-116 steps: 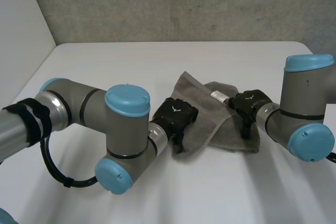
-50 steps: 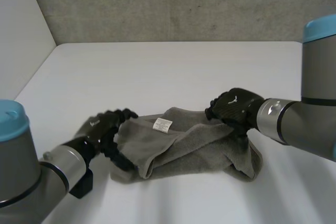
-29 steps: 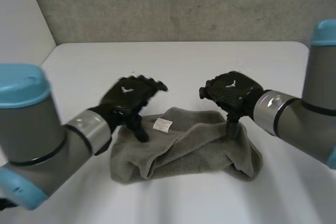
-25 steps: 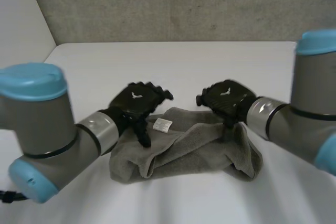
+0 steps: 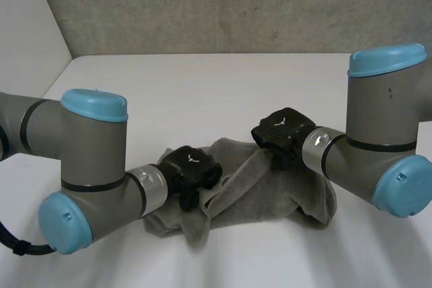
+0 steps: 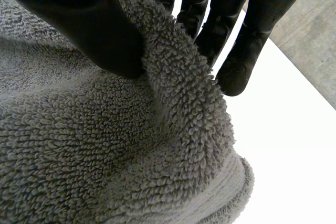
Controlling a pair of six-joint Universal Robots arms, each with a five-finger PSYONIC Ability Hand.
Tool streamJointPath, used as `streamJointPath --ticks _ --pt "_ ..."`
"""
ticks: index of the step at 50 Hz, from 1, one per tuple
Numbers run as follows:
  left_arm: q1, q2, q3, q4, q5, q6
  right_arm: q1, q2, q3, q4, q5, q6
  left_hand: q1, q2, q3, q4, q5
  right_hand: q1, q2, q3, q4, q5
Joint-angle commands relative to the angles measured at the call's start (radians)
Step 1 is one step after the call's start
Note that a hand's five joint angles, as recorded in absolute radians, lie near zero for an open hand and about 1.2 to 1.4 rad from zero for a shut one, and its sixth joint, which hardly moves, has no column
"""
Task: Fold the towel.
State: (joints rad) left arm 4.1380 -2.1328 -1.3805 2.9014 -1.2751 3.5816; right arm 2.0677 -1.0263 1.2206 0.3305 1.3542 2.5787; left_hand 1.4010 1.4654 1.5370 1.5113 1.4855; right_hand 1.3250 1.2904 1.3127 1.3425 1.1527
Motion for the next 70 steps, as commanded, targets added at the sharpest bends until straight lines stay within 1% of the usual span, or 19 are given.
streamJointPath --ticks 1,9,11,12,14,18,21,24,30,32,36,40,45,50,52,54,62,67,70 --pt "-0.013 -0.001 0.055 0.002 -0.007 -0.01 -0.005 0.0 0.003 0.001 0.0 0.0 -0.005 -0.069 -0.141 -0.115 -0.264 0.071 0.106 0.084 0.054 0.069" --pt "0.005 0.017 0.14 0.029 -0.064 -0.075 -0.005 -0.024 -0.022 -0.086 -0.004 0.032 -0.005 -0.069 -0.141 -0.115 -0.264 0.071 0.106 0.084 0.054 0.069" --pt "0.027 0.033 0.21 0.086 -0.177 -0.177 -0.003 -0.034 -0.046 -0.142 -0.004 0.055 -0.005 -0.069 -0.141 -0.115 -0.264 0.071 0.106 0.084 0.054 0.069" --pt "0.027 0.033 0.21 0.087 -0.178 -0.178 -0.003 -0.044 -0.065 -0.215 -0.006 0.087 -0.005 -0.069 -0.141 -0.115 -0.264 0.071 0.106 0.084 0.054 0.069" --pt "0.062 0.057 0.28 0.163 -0.304 -0.294 -0.009 -0.061 -0.079 -0.314 -0.006 0.13 -0.005 -0.069 -0.141 -0.115 -0.264 0.071 0.106 0.084 0.054 0.069" --pt "0.079 0.097 0.308 0.254 -0.398 -0.404 -0.037 -0.168 -0.04 -0.673 0.019 0.331 -0.005 -0.069 -0.141 -0.115 -0.264 0.071 0.106 0.084 0.054 0.069" --pt "0.085 0.137 0.275 0.35 -0.453 -0.509 -0.063 -0.225 0.026 -0.78 0.036 0.42 -0.005 -0.069 -0.141 -0.115 -0.264 0.071 0.106 0.084 0.054 0.069" --pt "0.096 0.195 0.175 0.427 -0.475 -0.588 -0.069 -0.254 0.062 -0.759 0.028 0.423 -0.005 -0.069 -0.141 -0.115 -0.264 0.071 0.106 0.084 0.054 0.069" --pt "0.097 0.272 -0.075 0.539 -0.468 -0.65 -0.074 -0.242 0.115 -0.642 -0.052 0.373 -0.005 -0.069 -0.141 -0.115 -0.264 0.071 0.106 0.084 0.054 0.069" --pt "0.097 0.274 -0.136 0.55 -0.468 -0.65 -0.074 -0.197 0.154 -0.549 -0.137 0.248 -0.005 -0.069 -0.141 -0.115 -0.264 0.071 0.106 0.084 0.054 0.069" --pt "0.097 0.271 -0.294 0.556 -0.458 -0.652 -0.075 -0.144 0.2 -0.469 -0.187 0.073 -0.005 -0.069 -0.141 -0.115 -0.264 0.071 0.106 0.084 0.054 0.069" --pt "0.096 0.267 -0.379 0.546 -0.432 -0.652 -0.09 -0.117 0.27 -0.329 -0.185 -0.165 -0.005 -0.069 -0.141 -0.115 -0.264 0.071 0.106 0.084 0.054 0.069" --pt "0.096 0.277 -0.477 0.538 -0.377 -0.644 -0.119 -0.113 0.298 -0.219 -0.182 -0.242 -0.051 -0.116 -0.187 -0.162 -0.31 0.055 0.089 0.067 0.037 0.053" --pt "0.093 0.327 -0.528 0.524 -0.343 -0.636 -0.129 -0.135 0.321 -0.206 -0.182 -0.209 -0.348 -0.412 -0.484 -0.458 -0.607 -0.282 -0.247 -0.27 -0.299 -0.284" --pt "0.091 0.387 -0.538 0.518 -0.339 -0.635 -0.13 -0.146 0.327 -0.206 -0.182 -0.193 -0.614 -0.678 -0.75 -0.724 -0.873 -0.309 -0.275 -0.297 -0.327 -0.312" --pt "0.088 0.411 -0.537 0.518 -0.339 -0.629 -0.132 -0.179 0.347 -0.217 -0.187 -0.158 -0.705 -0.769 -0.841 -0.815 -0.964 -0.341 -0.307 -0.329 -0.359 -0.344" --pt "0.093 0.47 -0.522 0.526 -0.244 -0.446 -0.135 -0.19 0.434 -0.359 -0.182 -0.089 -0.867 -0.932 -1.003 -0.978 -1.127 -0.345 -0.31 -0.332 -0.362 -0.347" --pt "0.096 0.456 -0.542 0.526 -0.031 -0.111 -0.136 -0.187 0.479 -0.424 -0.175 -0.081 -0.903 -0.967 -1.039 -1.013 -1.162 -0.345 -0.31 -0.332 -0.362 -0.347" --pt "0.097 0.45 -0.552 0.521 0.003 -0.029 -0.144 -0.184 0.499 -0.458 -0.169 -0.078 -0.9 -0.964 -1.036 -1.01 -1.159 -0.345 -0.31 -0.332 -0.362 -0.347"
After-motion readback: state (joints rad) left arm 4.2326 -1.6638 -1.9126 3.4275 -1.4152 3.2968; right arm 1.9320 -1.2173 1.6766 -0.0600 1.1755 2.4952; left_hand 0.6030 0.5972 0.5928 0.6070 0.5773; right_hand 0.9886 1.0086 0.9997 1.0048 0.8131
